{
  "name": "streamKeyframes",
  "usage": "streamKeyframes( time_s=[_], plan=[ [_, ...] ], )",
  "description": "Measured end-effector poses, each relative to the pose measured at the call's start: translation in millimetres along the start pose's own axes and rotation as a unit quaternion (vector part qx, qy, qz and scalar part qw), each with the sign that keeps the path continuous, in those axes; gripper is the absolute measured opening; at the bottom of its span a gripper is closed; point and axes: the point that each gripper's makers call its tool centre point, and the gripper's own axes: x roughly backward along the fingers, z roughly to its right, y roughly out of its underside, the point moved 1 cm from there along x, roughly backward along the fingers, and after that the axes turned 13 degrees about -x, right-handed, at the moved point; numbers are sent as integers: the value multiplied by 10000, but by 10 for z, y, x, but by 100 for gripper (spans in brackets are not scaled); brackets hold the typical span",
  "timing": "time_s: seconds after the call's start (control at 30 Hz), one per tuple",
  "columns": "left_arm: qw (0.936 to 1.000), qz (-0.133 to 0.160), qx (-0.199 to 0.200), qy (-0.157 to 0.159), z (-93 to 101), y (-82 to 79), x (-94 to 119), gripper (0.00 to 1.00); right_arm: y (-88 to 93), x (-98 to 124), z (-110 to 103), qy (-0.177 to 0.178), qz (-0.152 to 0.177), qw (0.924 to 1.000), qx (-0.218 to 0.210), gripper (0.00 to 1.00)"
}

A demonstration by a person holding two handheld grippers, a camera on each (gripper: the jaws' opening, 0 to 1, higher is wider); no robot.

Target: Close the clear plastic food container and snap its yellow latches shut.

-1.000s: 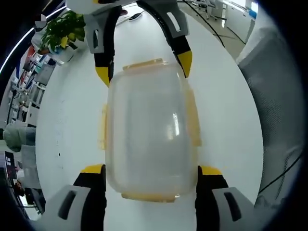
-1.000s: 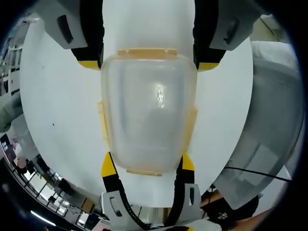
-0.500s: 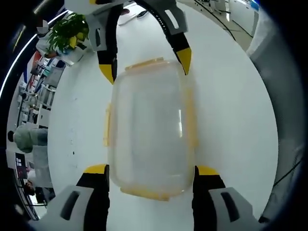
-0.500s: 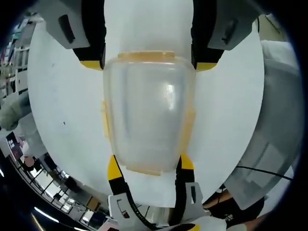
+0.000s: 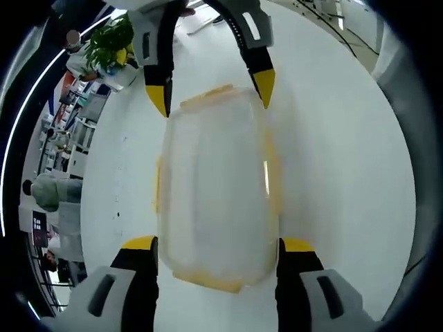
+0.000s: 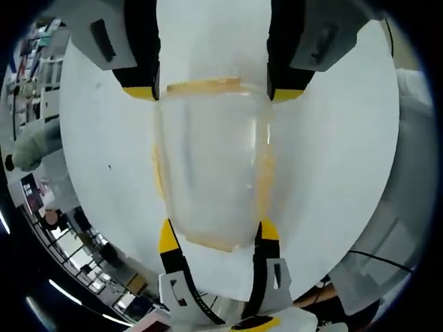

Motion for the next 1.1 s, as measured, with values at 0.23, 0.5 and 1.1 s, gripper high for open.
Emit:
streamKeyframes(
  time_s=[0.23,0.5,1.1],
  plan=[
    [9999,-77,-43,-125,-50,40,-34,64,-9,-20,46,44,7,9999,-134,57],
    [9998,-99,-52,-168,-68,53,-42,64,-15,-23,56,82,11,9999,-144,56],
    [9937,232,852,-691,76,56,99,98,-142,122,-71,55,610,9951,-776,64]
  ],
)
